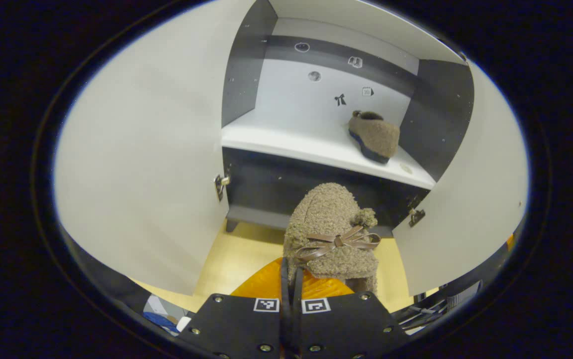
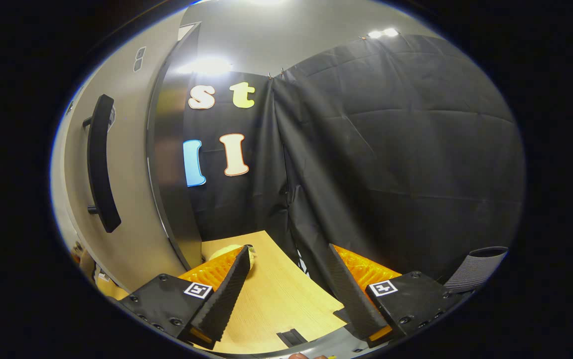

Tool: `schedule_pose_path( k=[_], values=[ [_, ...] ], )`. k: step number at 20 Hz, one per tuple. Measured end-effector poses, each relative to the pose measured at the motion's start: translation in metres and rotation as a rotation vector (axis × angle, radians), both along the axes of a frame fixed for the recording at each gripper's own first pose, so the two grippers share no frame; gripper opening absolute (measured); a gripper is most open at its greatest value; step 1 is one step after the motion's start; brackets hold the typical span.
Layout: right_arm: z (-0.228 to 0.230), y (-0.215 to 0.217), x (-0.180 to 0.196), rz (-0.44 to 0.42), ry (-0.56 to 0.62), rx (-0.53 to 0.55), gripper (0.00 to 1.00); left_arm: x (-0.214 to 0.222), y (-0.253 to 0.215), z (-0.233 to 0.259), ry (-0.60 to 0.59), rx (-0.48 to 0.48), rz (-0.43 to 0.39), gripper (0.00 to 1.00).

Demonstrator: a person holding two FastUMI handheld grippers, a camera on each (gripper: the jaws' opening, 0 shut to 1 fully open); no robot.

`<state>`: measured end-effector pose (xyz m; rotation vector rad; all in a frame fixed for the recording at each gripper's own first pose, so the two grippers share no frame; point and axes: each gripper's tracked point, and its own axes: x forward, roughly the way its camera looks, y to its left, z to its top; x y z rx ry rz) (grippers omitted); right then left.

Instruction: Grab one shoe with the right hand and put it into the shoe cabinet, grab the other shoe with the left hand and put it into the shoe cabinet; then close the right door with the right hand and the left door with the left hand.

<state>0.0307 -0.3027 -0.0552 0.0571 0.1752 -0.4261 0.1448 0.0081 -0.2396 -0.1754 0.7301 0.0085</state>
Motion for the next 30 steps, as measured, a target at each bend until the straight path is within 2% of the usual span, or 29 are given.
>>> schedule_pose_path(
  k=[5, 9, 10, 11, 16, 20, 25, 26, 28, 29, 30],
  values=[
    [0.002, -0.003, -0.009, -0.033, -0.024, 0.028, 0.92, 0.068, 0.003, 0.05, -0.133, 0.064, -0.031, 0.01],
    [0.005, -0.011, -0.025, -0.078, -0.044, 0.033, 0.92, 0.124, 0.006, 0.09, -0.216, 0.069, -0.038, 0.01],
    [0.006, -0.013, -0.029, -0.094, -0.047, 0.033, 0.98, 0.135, 0.005, 0.093, -0.233, 0.077, -0.04, 0.01],
    [0.006, -0.015, -0.033, -0.107, -0.051, 0.039, 0.98, 0.147, 0.008, 0.102, -0.256, 0.091, -0.043, 0.01],
    [0.014, -0.019, -0.051, -0.14, -0.065, 0.02, 0.98, 0.205, 0.005, 0.121, -0.294, 0.091, -0.041, 0.01],
    [0.018, -0.021, -0.065, -0.162, -0.066, -0.005, 0.98, 0.251, 0.008, 0.126, -0.323, 0.121, -0.035, 0.01],
    [0.015, -0.026, -0.077, -0.194, -0.055, -0.013, 0.98, 0.292, 0.022, 0.109, -0.309, 0.156, -0.012, 0.01],
    [0.017, -0.027, -0.079, -0.2, -0.054, -0.021, 0.92, 0.299, 0.023, 0.106, -0.309, 0.163, -0.012, 0.01],
    [0.018, -0.031, -0.083, -0.211, -0.052, -0.028, 0.92, 0.308, 0.022, 0.097, -0.303, 0.141, -0.006, 0.01],
    [0.018, -0.032, -0.086, -0.215, -0.053, -0.025, 0.98, 0.31, 0.019, 0.09, -0.3, 0.119, -0.004, 0.01],
    [0.019, -0.032, -0.086, -0.217, -0.056, -0.02, 0.98, 0.312, 0.018, 0.082, -0.287, 0.098, -0.005, 0.01]
  ],
)
